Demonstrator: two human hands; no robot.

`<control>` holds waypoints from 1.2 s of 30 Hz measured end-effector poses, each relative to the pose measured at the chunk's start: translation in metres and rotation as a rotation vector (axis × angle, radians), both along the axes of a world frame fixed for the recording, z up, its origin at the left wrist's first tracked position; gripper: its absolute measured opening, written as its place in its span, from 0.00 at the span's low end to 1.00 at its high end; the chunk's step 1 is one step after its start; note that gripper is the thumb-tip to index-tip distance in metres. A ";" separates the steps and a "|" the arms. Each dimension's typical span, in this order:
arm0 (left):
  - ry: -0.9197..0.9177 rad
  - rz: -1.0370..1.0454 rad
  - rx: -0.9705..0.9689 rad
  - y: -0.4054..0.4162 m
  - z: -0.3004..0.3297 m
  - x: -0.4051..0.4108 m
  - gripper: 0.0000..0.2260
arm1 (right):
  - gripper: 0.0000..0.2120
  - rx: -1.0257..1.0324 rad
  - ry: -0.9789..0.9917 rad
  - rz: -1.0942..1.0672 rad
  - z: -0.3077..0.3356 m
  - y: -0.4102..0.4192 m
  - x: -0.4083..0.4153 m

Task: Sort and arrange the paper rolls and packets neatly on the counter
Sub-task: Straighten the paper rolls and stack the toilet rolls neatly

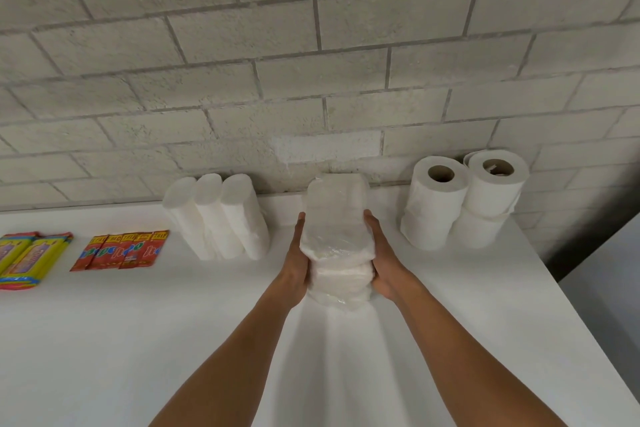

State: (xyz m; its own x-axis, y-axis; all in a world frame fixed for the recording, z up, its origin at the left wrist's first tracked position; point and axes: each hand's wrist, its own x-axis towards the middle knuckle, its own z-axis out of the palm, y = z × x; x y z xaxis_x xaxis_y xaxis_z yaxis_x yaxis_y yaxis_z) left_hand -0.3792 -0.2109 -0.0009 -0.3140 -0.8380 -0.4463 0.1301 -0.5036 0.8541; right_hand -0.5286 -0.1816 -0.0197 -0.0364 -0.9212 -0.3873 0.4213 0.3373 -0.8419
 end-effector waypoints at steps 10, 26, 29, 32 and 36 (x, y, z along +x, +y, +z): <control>-0.020 -0.019 0.001 0.005 0.006 -0.002 0.30 | 0.30 0.024 0.018 0.035 -0.001 -0.002 -0.006; 0.001 -0.046 -0.052 -0.006 0.002 -0.001 0.28 | 0.30 0.034 0.029 0.091 0.003 -0.007 -0.005; -0.012 -0.063 -0.039 -0.010 0.001 0.000 0.29 | 0.30 0.048 0.033 0.093 0.003 -0.009 -0.006; 0.010 -0.084 -0.046 -0.011 0.003 0.002 0.29 | 0.30 0.032 0.039 0.095 0.002 -0.009 -0.005; 0.020 -0.091 -0.102 -0.009 0.006 0.006 0.27 | 0.27 0.028 0.076 0.056 0.005 -0.008 -0.002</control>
